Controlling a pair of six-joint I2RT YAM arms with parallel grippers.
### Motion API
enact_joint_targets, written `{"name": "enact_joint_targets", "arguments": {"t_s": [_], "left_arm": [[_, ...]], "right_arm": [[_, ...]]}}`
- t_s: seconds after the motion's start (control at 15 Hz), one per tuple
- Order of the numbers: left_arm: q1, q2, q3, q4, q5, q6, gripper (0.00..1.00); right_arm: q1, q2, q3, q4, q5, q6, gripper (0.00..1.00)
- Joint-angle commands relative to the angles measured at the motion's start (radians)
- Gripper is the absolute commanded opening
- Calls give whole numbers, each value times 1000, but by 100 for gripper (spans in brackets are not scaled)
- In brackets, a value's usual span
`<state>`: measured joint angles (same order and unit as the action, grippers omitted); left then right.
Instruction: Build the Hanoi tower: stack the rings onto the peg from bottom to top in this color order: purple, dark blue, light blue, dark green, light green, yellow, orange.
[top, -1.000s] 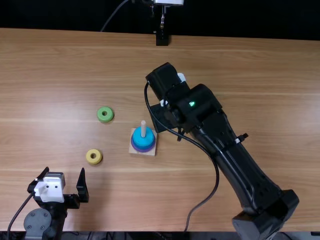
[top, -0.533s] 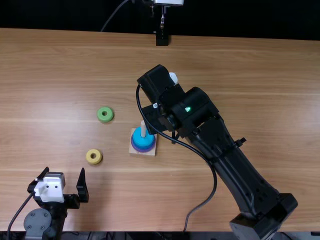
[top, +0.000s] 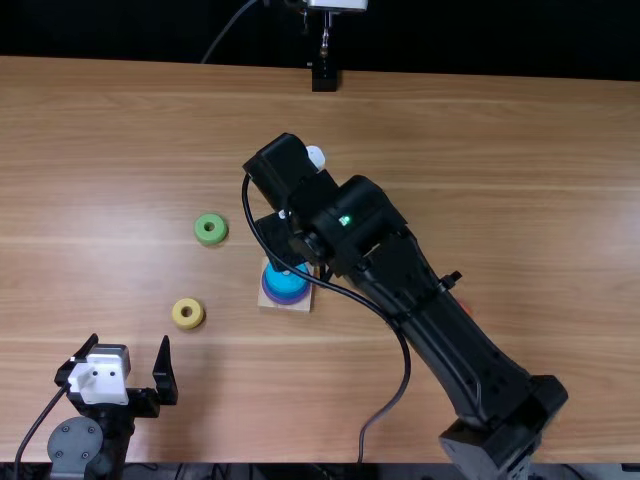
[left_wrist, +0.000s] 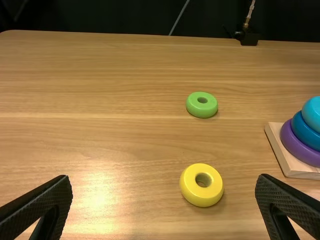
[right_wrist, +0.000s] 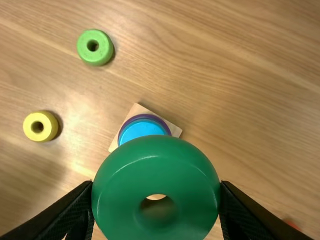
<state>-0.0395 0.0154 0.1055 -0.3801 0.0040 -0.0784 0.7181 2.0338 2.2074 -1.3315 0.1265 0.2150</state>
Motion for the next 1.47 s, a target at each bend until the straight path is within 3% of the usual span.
{"name": "enact_joint_targets", "arguments": {"t_s": [0.0,1.4], "left_arm": [[-5,-15,-105,-82,0,12,100],[-3,-15,-105,-82,0,12,100]], "right_arm": [[9,26,25,3,8,4,0],[38,91,25,0,15,6,0]]}}
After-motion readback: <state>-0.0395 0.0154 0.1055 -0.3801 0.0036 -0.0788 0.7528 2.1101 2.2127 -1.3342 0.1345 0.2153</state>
